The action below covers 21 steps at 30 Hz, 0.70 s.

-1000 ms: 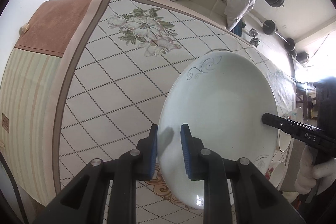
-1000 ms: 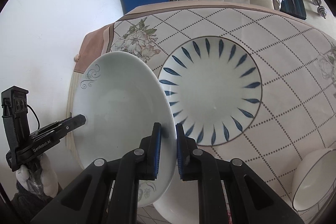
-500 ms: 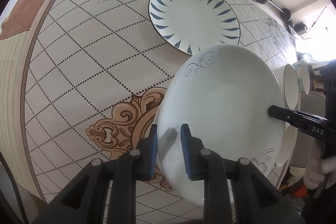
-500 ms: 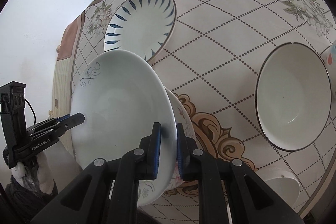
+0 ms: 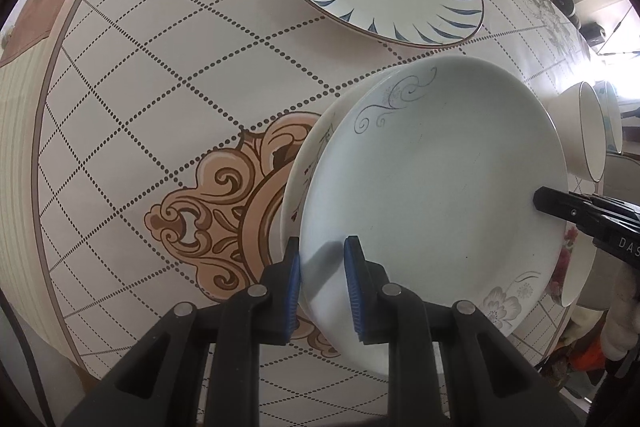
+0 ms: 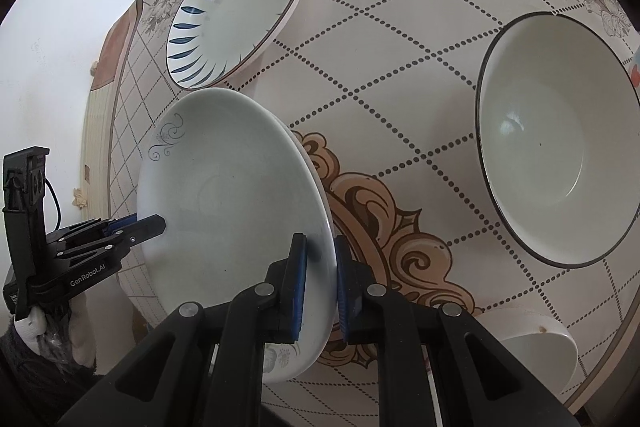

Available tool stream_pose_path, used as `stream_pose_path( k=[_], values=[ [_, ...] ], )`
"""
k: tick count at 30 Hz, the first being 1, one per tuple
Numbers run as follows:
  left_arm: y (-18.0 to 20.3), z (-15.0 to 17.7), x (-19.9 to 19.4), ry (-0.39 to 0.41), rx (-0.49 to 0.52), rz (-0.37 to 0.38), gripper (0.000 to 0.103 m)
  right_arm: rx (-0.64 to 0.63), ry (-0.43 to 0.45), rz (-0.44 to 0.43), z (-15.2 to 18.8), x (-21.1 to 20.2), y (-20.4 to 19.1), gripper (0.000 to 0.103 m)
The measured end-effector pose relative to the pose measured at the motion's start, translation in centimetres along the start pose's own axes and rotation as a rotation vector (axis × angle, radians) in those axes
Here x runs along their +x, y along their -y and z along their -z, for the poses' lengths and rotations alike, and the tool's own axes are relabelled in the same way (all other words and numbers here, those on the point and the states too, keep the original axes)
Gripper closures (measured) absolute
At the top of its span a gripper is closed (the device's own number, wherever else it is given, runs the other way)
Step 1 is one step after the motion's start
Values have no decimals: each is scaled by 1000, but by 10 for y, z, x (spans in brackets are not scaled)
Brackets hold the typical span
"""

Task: Organize plates and bowls
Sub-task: 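Lower the grey-swirl plate onto the pink-flowered plate and open both grippers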

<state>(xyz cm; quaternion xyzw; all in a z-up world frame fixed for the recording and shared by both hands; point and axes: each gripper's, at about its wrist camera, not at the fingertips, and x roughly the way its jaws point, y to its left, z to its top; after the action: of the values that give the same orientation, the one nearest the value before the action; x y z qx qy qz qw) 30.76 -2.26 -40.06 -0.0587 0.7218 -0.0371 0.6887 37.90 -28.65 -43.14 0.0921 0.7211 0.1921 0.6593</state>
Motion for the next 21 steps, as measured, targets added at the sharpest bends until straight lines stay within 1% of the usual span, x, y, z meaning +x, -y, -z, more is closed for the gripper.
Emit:
stream_pose_path(
  k=[5,14,21],
  values=[
    [6,-1,5,-19,-4,-7,84,-20,-13,67,-1,5,-6,86],
    [13,-11,12,-44,-3,-23,84,-24,-13,100,-2,3,-10,85],
    [1,-25,19,-103,-70,40,83,-9,-34,136,-7,11,-25,81]
  ],
)
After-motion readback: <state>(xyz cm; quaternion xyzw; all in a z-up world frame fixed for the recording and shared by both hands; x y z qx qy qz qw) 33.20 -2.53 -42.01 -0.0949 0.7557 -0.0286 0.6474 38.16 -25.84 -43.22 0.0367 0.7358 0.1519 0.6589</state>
